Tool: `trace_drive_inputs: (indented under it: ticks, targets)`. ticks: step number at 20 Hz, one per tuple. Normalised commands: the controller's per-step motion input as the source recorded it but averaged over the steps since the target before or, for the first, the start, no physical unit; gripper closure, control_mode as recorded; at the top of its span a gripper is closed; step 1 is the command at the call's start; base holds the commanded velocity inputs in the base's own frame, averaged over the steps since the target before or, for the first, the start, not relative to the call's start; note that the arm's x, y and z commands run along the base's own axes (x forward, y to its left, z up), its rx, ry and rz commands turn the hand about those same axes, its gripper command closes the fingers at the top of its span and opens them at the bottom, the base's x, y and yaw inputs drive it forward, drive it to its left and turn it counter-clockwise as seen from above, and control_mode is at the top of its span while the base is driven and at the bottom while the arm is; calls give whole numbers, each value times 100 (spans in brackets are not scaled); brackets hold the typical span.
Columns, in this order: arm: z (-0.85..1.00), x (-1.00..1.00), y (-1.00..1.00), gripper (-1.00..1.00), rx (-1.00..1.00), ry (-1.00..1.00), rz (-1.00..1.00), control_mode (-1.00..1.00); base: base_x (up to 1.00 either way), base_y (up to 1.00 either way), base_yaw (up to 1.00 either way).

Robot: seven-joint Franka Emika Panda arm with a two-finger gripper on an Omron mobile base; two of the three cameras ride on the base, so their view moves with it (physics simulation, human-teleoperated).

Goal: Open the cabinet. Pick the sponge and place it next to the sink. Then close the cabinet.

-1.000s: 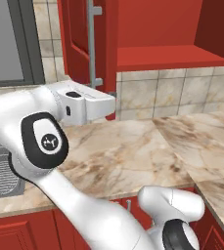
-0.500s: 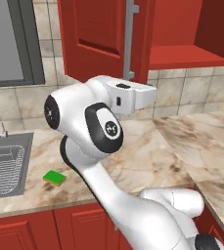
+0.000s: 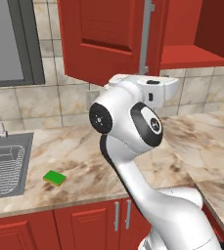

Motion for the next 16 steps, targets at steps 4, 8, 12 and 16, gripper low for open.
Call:
trace_drive_inputs:
  ticks: [4, 8, 12, 16]
  targets:
    - [1, 23, -57, -100, -1, 3, 0, -100, 0, 0, 0]
    - [0, 50, -32, -100, 0, 15, 0, -100, 0, 0, 0]
    - [0, 78, -4, -100, 0, 22, -1, -100, 0, 0, 0]
    - [0, 86, 0, -100, 0, 9, -4, -100, 0, 0, 0]
